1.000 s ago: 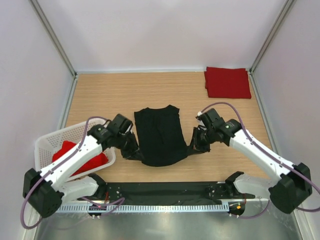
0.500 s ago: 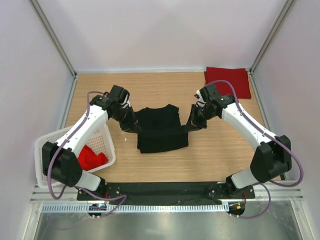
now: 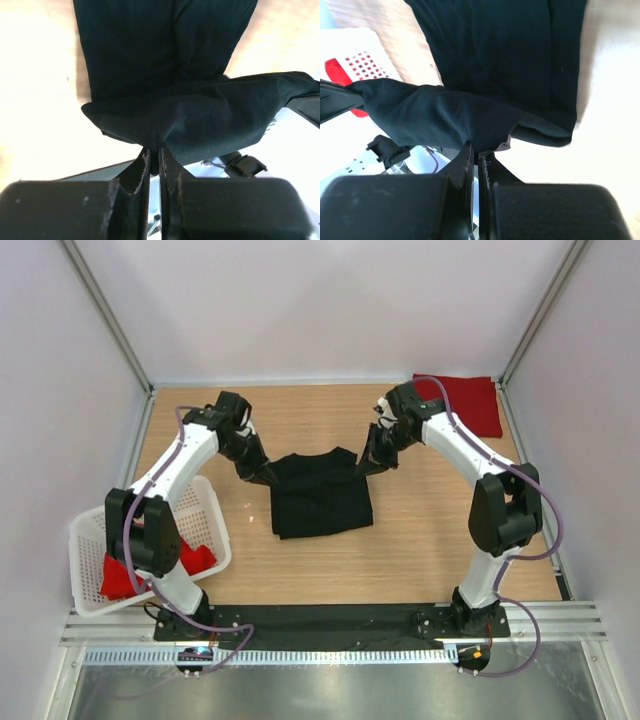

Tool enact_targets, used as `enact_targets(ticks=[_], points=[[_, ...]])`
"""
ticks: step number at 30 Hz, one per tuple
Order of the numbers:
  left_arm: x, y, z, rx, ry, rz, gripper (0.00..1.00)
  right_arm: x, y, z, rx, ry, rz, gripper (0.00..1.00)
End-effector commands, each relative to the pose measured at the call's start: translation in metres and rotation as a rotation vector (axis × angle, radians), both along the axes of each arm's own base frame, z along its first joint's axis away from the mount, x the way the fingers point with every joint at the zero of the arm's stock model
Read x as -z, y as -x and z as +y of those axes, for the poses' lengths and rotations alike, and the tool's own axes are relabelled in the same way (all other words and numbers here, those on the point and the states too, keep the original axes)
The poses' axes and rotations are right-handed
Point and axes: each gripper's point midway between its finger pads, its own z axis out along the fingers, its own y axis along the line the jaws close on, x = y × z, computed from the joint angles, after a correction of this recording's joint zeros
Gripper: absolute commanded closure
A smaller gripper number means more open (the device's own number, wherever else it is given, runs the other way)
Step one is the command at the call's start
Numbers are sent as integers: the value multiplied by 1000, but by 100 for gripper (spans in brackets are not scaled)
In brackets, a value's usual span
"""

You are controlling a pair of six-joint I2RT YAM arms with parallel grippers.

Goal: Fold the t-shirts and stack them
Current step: Fold the tshirt

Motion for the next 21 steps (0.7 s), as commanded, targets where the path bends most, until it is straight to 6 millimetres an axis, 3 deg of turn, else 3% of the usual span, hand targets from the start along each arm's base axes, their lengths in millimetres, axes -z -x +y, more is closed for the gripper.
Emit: enact_targets(ticks=[1, 9, 21], points=[[-13, -21, -5, 24, 48, -56, 92, -15, -23, 10, -24, -45, -58, 99], [0, -55, -6, 8, 50, -51, 93, -2, -60, 18, -16, -60, -63, 99], [14, -91, 18, -65, 57, -51, 94, 13, -100, 36, 3, -105, -73, 99]])
